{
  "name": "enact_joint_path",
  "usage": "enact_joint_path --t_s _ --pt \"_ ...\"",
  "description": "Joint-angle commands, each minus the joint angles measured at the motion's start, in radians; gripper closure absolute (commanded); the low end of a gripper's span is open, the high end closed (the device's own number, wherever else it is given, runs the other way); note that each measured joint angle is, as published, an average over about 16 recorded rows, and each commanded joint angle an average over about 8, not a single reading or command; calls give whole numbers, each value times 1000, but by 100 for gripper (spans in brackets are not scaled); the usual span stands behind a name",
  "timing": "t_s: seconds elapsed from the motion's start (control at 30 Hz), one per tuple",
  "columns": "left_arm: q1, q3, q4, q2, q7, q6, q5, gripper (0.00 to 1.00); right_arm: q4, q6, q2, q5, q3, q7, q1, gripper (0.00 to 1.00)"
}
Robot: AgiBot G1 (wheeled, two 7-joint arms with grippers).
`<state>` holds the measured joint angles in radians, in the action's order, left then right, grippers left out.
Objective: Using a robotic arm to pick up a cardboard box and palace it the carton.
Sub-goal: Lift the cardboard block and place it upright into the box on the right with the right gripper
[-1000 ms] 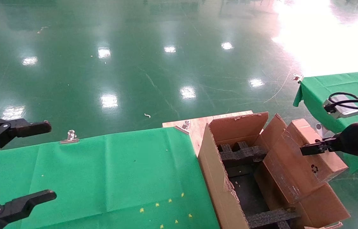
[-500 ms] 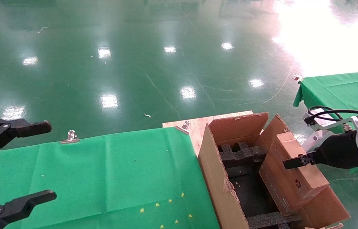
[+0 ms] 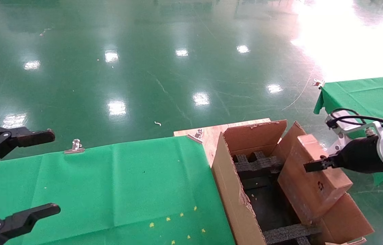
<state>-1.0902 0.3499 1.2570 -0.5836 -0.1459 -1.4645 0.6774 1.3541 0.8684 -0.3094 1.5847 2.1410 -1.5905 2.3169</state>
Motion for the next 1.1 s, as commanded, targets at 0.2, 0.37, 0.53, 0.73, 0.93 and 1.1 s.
enact_joint_path --t_s 0.2,0.37,0.53,0.73,0.93,1.1 --pt "0 0 0 0 0 0 0 0 2 -44 -6 55 7 -46 -13 100" --pt "0 0 0 0 0 0 0 0 2 -59 -15 78 18 -76 -31 100" --pt "0 0 0 0 0 0 0 0 3 -75 -27 99 30 -107 -56 100" --pt "0 0 0 0 0 0 0 0 2 -100 -42 132 46 -153 -91 100" --pt "0 0 0 0 0 0 0 0 1 -142 -59 194 66 -225 -138 100" --pt "0 0 0 0 0 0 0 0 0 -177 -80 263 81 -310 -182 100"
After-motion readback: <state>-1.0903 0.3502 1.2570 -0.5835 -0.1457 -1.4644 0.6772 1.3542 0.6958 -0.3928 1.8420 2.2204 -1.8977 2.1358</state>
